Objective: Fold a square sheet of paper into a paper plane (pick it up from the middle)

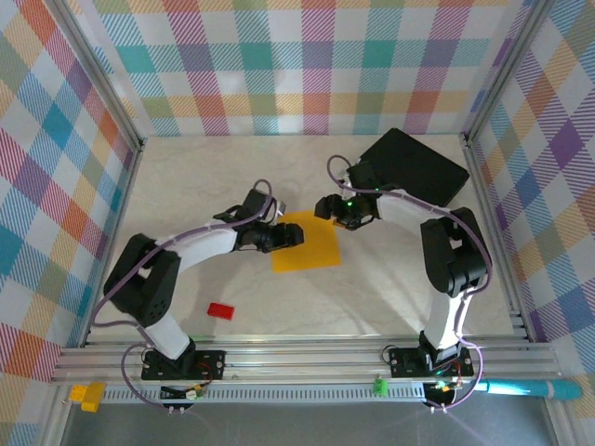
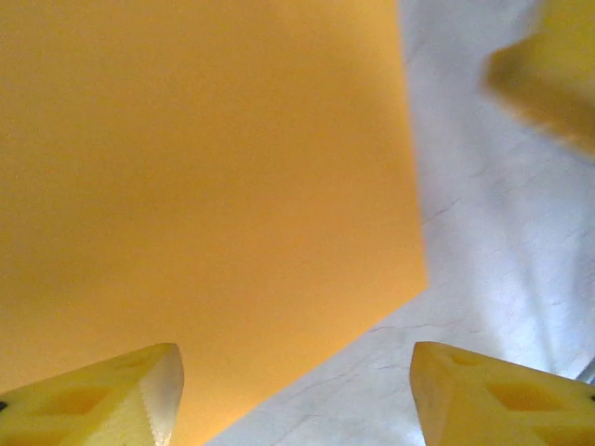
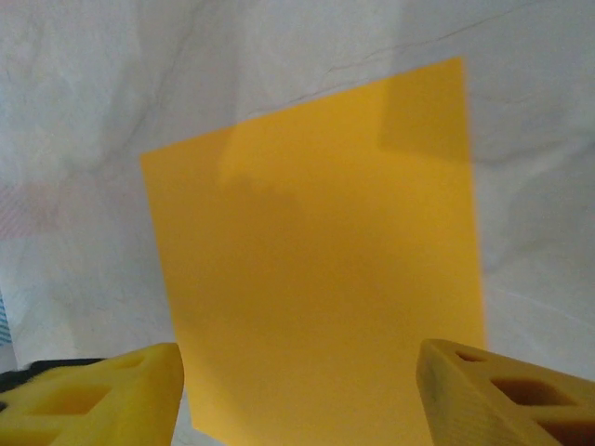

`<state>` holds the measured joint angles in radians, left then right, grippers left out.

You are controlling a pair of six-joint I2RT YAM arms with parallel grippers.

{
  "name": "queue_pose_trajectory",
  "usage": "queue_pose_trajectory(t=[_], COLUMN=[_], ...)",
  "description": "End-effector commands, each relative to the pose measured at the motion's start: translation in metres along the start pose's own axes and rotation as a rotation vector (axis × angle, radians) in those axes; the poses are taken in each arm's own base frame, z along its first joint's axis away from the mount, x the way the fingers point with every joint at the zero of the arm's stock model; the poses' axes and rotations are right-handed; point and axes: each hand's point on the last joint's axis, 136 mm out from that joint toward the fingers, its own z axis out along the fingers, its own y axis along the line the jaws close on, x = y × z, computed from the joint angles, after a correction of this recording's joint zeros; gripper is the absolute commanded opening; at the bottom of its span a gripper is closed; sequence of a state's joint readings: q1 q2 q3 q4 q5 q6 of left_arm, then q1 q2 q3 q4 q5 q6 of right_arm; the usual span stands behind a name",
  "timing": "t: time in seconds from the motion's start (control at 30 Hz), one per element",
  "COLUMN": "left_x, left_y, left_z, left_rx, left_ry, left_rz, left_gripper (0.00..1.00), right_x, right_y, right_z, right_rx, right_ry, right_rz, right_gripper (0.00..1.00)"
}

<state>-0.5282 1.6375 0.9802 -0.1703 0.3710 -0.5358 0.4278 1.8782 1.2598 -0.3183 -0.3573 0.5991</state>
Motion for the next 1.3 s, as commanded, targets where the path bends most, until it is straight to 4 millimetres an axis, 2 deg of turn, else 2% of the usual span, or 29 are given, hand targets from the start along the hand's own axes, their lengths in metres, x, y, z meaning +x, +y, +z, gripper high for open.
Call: queue_pose_trajectory(t=[0.0, 0.07, 0.2, 0.27, 0.5, 0.67, 0.8, 0.93, 1.0, 1.07, 1.17, 1.23, 1.27], left_x=[-0.023, -0.025, -0.021, -0.018, -0.013, -0.017, -0.017, -0.016, -0.015, -0.013, -0.009, -0.008, -0.009], left_y=[0.01, 0.025, 0.047, 0.056, 0.077, 0.081, 0.079, 0.068, 0.063, 0.058, 0.05, 0.045, 0.042], left_z=[-0.023, -0.031, -0.046, -0.053, -0.07, -0.071, -0.063, -0.051, -0.047, -0.041, -0.032, -0.022, -0.019], left_rx=[0.005, -0.003, -0.031, -0.059, -0.124, -0.157, -0.155, -0.111, -0.111, -0.126, -0.182, -0.223, -0.237], left_ry=[-0.138, -0.169, -0.219, -0.245, -0.281, -0.269, -0.221, -0.137, -0.101, -0.06, 0.003, 0.042, 0.054], left_rz=[-0.074, -0.113, -0.101, -0.085, -0.073, -0.072, -0.079, -0.067, -0.055, -0.034, 0.017, 0.057, 0.073], left_gripper=[0.7, 0.73, 0.94, 1.0, 1.0, 1.0, 1.0, 1.0, 1.0, 1.0, 1.0, 1.0, 1.0], right_x=[0.007, 0.009, 0.015, 0.02, 0.03, 0.056, 0.065, 0.042, 0.025, 0.013, 0.003, -0.001, -0.003], right_y=[0.01, 0.009, 0.009, 0.007, -0.011, -0.029, -0.022, 0.005, 0.026, 0.036, 0.027, 0.008, 0.0], right_z=[0.01, 0.017, 0.031, 0.037, 0.05, 0.06, 0.06, 0.041, 0.021, -0.003, -0.034, -0.049, -0.054], right_rx=[0.003, 0.023, 0.041, 0.047, 0.144, 0.291, 0.316, 0.247, 0.181, 0.156, 0.177, 0.192, 0.196], right_ry=[0.043, 0.056, 0.091, 0.109, 0.091, 0.049, 0.01, -0.071, -0.134, -0.202, -0.283, -0.315, -0.325], right_rz=[0.024, 0.035, 0.044, 0.055, 0.156, 0.355, 0.457, 0.417, 0.35, 0.287, 0.228, 0.212, 0.203], right_gripper=[0.67, 0.66, 0.67, 0.67, 0.67, 0.67, 0.67, 0.71, 0.75, 0.8, 0.92, 0.99, 0.99])
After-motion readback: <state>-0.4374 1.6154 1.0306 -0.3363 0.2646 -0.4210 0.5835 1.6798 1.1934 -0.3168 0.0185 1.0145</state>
